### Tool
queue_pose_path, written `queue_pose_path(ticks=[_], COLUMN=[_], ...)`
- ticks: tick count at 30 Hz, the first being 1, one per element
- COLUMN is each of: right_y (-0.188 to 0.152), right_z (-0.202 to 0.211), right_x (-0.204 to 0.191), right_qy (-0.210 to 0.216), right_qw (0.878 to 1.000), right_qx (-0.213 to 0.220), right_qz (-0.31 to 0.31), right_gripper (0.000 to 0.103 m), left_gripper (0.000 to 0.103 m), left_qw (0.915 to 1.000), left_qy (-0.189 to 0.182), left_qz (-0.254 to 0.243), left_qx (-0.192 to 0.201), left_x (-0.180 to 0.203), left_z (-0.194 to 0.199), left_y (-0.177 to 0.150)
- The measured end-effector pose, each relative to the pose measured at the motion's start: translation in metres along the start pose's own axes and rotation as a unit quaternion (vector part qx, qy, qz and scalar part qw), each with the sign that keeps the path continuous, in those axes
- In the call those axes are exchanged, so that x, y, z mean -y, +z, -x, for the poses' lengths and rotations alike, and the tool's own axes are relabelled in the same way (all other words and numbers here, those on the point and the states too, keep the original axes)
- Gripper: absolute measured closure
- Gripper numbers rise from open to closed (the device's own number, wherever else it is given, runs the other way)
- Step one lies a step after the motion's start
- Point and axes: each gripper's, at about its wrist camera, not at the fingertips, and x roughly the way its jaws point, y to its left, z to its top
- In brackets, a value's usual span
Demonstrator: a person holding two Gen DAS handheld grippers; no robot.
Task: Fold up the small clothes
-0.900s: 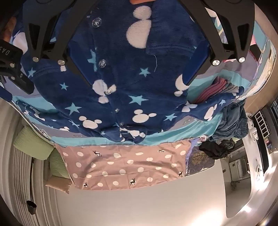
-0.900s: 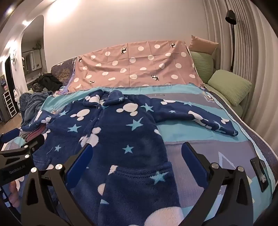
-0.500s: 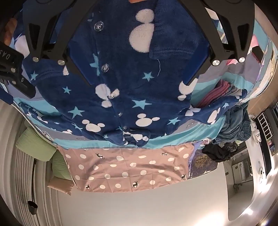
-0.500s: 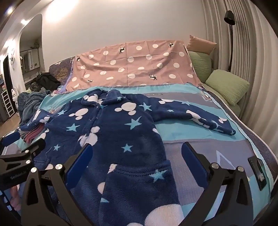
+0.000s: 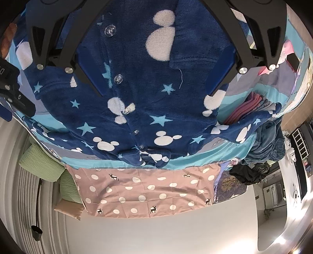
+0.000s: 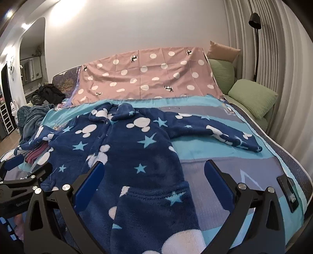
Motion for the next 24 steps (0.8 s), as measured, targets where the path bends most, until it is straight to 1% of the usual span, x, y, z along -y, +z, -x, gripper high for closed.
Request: queue_pose_path(ticks=[10, 16, 24], right_y=[0.0019, 0.0005, 0.0024], right_z=[0.0016, 0.0006, -0.0038], right_x=[-0.0013, -0.0059, -0.0061], right_qy=[-0.001, -0.009, -0.011], right_qw=[1.0, 1.0, 1.0], right_qx=[0.004, 0.005, 0.001], right_qz=[-0.003, 0.017, 0.011], right_gripper=[0.001, 0.001, 0.001], left_gripper=[0.002, 0.002, 0.002], left_qw=[0.9999, 0.9998, 0.9998], left_qy=[0.009, 0.01, 0.014], left_qz=[-0.003, -0.011, -0.013], left_qx=[0.008, 0.013, 0.004], left_x=[0.002, 0.0039, 0.0026], left_z=[0.0009, 0.0024, -0.0043], left_y=[-0.0003, -0.0001, 0.0])
